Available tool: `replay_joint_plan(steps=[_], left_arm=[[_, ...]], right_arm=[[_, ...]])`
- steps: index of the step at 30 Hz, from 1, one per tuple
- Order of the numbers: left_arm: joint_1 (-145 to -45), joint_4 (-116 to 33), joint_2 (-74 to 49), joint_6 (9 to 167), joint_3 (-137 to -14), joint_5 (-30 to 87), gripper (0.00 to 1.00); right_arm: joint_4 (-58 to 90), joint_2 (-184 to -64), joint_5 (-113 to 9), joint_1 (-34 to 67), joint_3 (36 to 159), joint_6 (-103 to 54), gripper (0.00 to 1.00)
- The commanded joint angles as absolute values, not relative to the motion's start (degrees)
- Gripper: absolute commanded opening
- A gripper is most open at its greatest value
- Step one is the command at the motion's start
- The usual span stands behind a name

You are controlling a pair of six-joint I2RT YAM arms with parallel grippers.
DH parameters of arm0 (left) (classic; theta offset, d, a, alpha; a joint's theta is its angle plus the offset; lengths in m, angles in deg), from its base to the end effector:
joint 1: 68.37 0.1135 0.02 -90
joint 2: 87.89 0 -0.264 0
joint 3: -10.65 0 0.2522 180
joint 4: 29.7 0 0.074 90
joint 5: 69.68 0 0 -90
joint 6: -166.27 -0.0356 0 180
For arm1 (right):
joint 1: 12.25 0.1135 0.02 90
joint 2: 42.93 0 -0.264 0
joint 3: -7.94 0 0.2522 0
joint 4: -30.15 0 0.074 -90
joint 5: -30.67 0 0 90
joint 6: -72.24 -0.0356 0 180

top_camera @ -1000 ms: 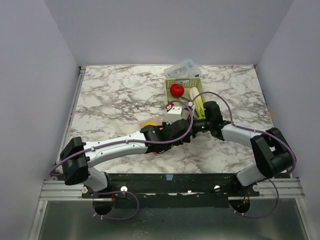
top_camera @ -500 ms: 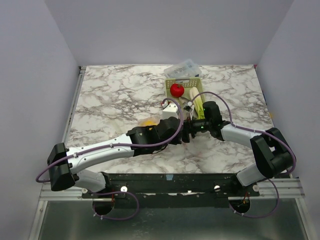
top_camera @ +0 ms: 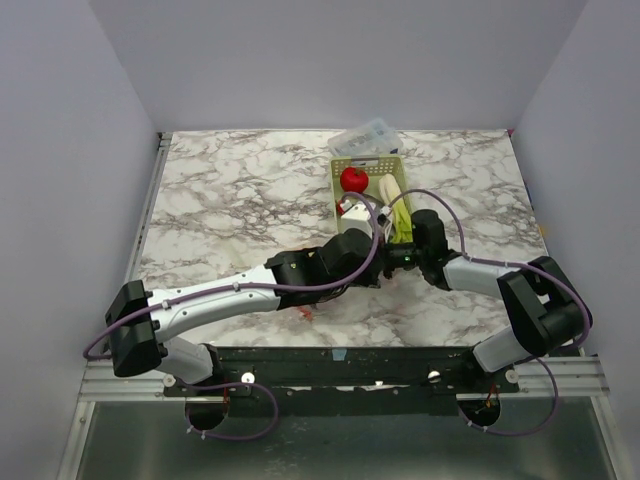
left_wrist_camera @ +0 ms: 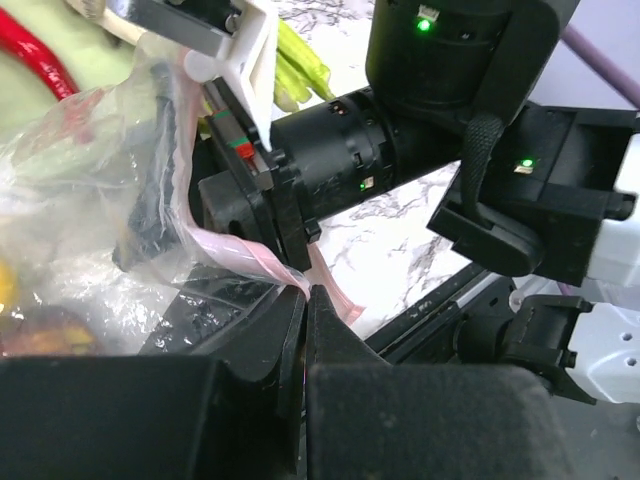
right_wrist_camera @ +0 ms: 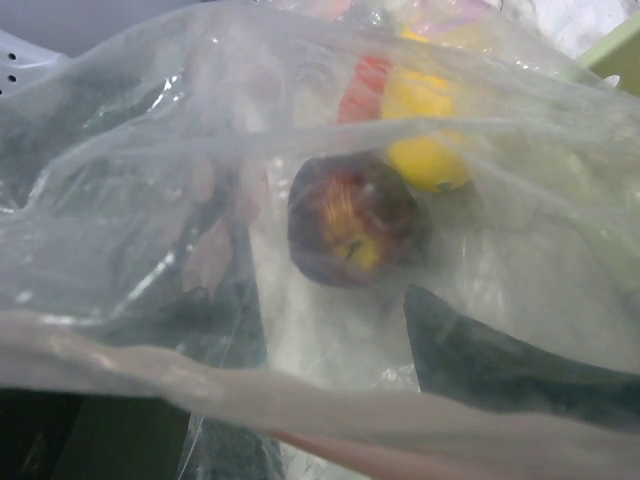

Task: Open the zip-top bag and remove the fake food
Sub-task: Pick up the fake fruit from the zipper food storage bag.

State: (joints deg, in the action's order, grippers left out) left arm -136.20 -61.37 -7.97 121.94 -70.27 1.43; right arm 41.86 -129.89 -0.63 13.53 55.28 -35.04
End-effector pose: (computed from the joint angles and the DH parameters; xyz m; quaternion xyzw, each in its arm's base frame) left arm 0.1309 -0.2907 0.3229 0.0850 0.8568 -0.3301 0.3869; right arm 0.2407 0.1500 0.1730 -0.3074 0.7260 0.5556 0.2640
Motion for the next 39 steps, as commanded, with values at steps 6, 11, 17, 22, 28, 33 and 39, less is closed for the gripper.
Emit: replay_joint_plan(steps=[6,11,17,22,28,33,39], left_arm=[[-136.42,-52.26,-9.18,122.23,-67.91,8.94,0.2],[-136.48,-50.16,-14.62,122.15,-61.49,10.58,0.6],[-136.09,-52.43,-25.57,119.65,-53.65,9.1,0.91],[-130.26,-60.06,-37.12,120.71,-44.39,8.36,0.96],[-120.22,-67.05,-48.98,127.01,-32.61,7.82,0.59],[-117.79,-73.76,-52.17,131.38,-28.63,4.67,0.35],[-117.68,-69.14,-46.79,131.13,-26.49,9.36,0.32]], right_arm=[[47.01,-130.47,-3.06,13.61,53.14,-35.24,0.8],[45.08,-132.35,-3.34,13.68,53.56,-33.69,0.8],[45.08,-132.55,-3.05,13.68,53.46,-33.75,0.8],[44.78,-132.8,-2.28,13.69,53.77,-33.73,0.8],[44.78,-132.74,-2.28,13.8,53.84,-33.9,0.79],[44.38,-133.14,-2.55,14.39,54.07,-33.44,0.79],[42.46,-134.83,-2.19,16.81,55.54,-32.27,0.79]])
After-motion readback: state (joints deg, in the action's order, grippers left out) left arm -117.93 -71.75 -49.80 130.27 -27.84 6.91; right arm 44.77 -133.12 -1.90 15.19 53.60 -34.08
